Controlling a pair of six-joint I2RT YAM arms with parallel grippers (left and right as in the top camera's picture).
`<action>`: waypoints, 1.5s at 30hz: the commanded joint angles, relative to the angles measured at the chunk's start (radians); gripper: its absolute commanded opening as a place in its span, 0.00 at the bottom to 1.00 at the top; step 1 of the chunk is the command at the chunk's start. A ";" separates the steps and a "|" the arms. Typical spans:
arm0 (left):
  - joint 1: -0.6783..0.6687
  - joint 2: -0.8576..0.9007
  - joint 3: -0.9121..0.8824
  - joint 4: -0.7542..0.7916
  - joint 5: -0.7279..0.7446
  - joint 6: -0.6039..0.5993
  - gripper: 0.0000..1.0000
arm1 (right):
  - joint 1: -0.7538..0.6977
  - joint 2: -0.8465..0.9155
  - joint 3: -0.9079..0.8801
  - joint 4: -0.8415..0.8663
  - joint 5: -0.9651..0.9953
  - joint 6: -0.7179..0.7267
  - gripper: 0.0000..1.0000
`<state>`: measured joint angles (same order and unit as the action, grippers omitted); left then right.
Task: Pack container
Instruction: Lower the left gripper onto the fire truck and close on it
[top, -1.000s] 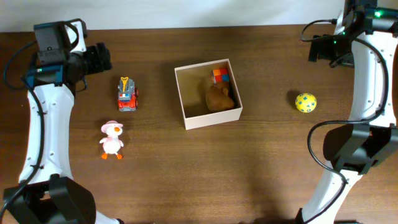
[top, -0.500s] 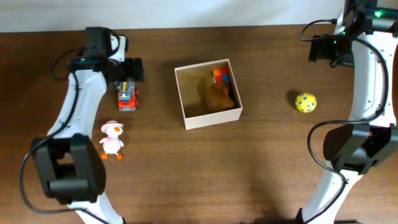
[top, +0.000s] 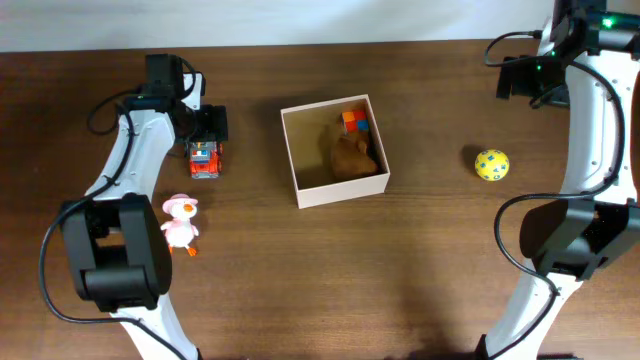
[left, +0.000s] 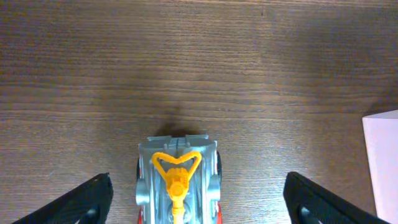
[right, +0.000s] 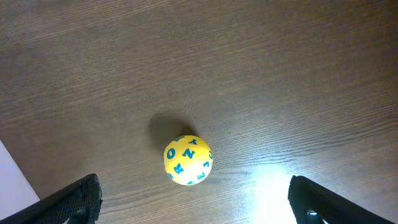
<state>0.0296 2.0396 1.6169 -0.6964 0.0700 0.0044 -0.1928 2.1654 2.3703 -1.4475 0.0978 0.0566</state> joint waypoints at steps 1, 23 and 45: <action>0.003 0.027 0.005 -0.005 -0.014 0.011 0.89 | 0.002 -0.006 0.022 0.000 0.016 0.015 0.99; 0.004 0.104 0.004 -0.065 -0.015 -0.011 0.83 | 0.002 -0.006 0.022 0.000 0.016 0.015 0.99; 0.004 0.156 0.004 -0.088 -0.048 -0.033 0.83 | 0.003 -0.006 0.022 0.000 0.016 0.015 0.99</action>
<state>0.0292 2.1578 1.6169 -0.7822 0.0254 -0.0048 -0.1928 2.1654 2.3703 -1.4475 0.0978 0.0574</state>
